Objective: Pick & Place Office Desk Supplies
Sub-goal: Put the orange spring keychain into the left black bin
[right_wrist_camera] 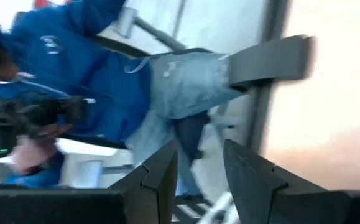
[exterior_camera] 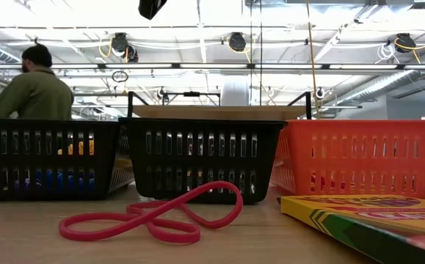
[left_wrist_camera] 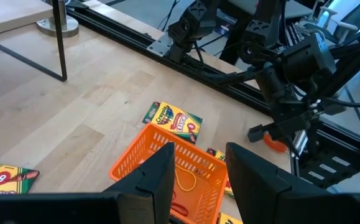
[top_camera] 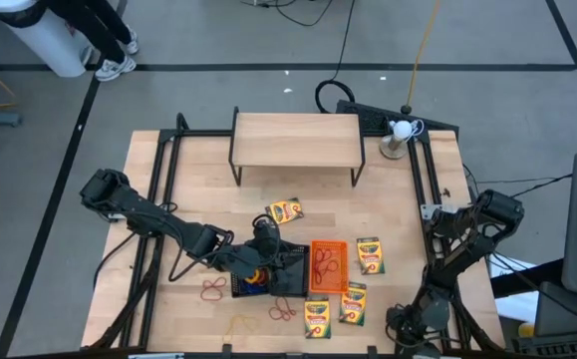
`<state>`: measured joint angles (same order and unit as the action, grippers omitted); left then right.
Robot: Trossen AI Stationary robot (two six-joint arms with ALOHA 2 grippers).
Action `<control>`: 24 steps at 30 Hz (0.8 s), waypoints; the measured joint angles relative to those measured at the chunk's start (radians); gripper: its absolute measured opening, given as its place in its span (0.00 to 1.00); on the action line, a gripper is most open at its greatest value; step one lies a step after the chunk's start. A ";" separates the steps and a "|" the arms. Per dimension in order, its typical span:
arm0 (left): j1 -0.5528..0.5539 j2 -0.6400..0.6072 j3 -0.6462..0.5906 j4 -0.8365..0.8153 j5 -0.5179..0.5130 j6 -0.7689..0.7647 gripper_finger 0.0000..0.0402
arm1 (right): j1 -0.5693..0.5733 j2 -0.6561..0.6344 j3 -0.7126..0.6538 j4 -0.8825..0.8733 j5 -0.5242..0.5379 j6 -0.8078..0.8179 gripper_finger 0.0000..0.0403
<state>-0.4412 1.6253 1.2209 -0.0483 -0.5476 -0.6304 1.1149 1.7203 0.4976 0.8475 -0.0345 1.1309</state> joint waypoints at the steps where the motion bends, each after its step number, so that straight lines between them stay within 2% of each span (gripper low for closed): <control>1: 0.000 0.000 0.000 0.000 0.000 0.000 0.36 | 0.000 -0.008 0.000 -0.010 0.000 0.005 0.29; 5: 0.000 0.000 0.000 0.000 0.000 0.004 0.36 | -0.001 -0.069 -0.002 -0.125 -0.021 0.034 0.29; 12: 0.000 0.000 0.000 -0.001 0.000 0.020 0.36 | -0.003 -0.218 -0.003 -0.434 0.031 0.035 0.29; 24: 0.002 0.000 0.000 -0.001 0.000 0.025 0.36 | -0.006 -0.375 -0.001 -0.675 0.029 -0.079 0.29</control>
<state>-0.4389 1.6253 1.2209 -0.0490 -0.5476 -0.6056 1.1089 1.3453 0.4964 0.1730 -0.0053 1.0515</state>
